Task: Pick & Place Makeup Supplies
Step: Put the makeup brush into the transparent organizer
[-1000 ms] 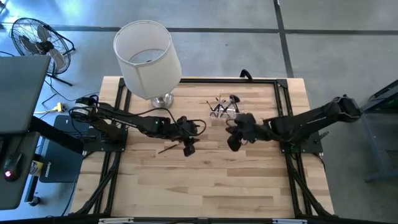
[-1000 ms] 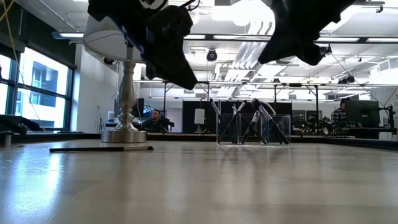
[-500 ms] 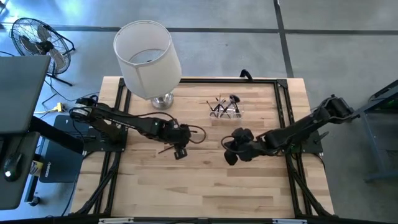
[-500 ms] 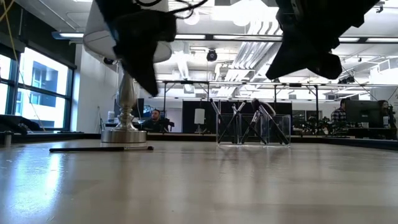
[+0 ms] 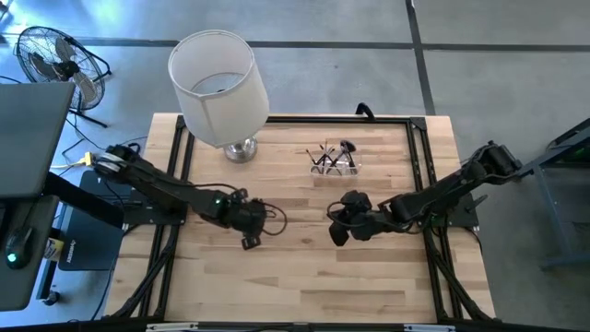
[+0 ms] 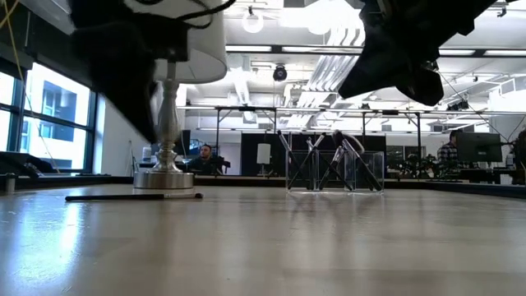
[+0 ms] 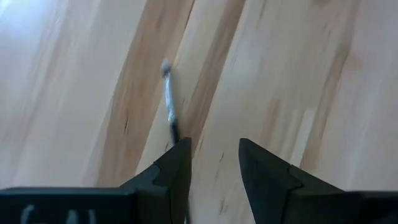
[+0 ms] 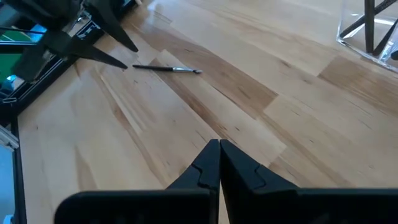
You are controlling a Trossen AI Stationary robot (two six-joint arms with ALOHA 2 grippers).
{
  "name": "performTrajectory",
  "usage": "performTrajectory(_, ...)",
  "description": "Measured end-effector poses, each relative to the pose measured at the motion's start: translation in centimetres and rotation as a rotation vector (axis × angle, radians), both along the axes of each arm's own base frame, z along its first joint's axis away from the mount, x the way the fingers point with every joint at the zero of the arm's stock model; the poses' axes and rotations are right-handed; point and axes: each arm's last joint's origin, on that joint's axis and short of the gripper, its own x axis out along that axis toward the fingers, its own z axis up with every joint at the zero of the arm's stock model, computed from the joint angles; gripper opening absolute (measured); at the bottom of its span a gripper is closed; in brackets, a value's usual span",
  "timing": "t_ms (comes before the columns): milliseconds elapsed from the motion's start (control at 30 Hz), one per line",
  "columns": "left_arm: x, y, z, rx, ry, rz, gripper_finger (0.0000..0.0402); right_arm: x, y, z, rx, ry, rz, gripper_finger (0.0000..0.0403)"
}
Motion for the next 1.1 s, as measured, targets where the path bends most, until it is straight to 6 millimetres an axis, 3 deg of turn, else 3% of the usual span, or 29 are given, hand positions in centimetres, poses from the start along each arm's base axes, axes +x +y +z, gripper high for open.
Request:
performTrajectory(200, -2.6, 0.6, -0.7, -0.048, -0.069, 0.02, 0.0129, 0.0, 0.0, 0.1, 0.002, -0.006, 0.001, 0.0001)
performTrajectory(367, -3.4, 0.9, -1.6, -0.066, -0.138, 0.022, 0.0129, 0.1, 0.0, 0.0, -0.001, -0.006, 0.001, 0.0001)
performTrajectory(533, -3.1, 0.9, -2.8, -0.049, -0.119, 0.008, 0.0129, 0.2, -0.1, 0.2, -0.024, -0.027, -0.014, 0.0002)
performTrajectory(900, -1.9, 2.7, -6.6, -0.037, 0.07, 0.04, 0.0129, 0.4, -0.2, 0.5, -0.046, -0.054, -0.012, 0.0003)
performTrajectory(1100, -1.6, 2.9, -7.4, -0.07, 0.128, -0.012, 0.0124, 0.5, -0.2, 0.5, -0.041, -0.063, -0.015, 0.0003)
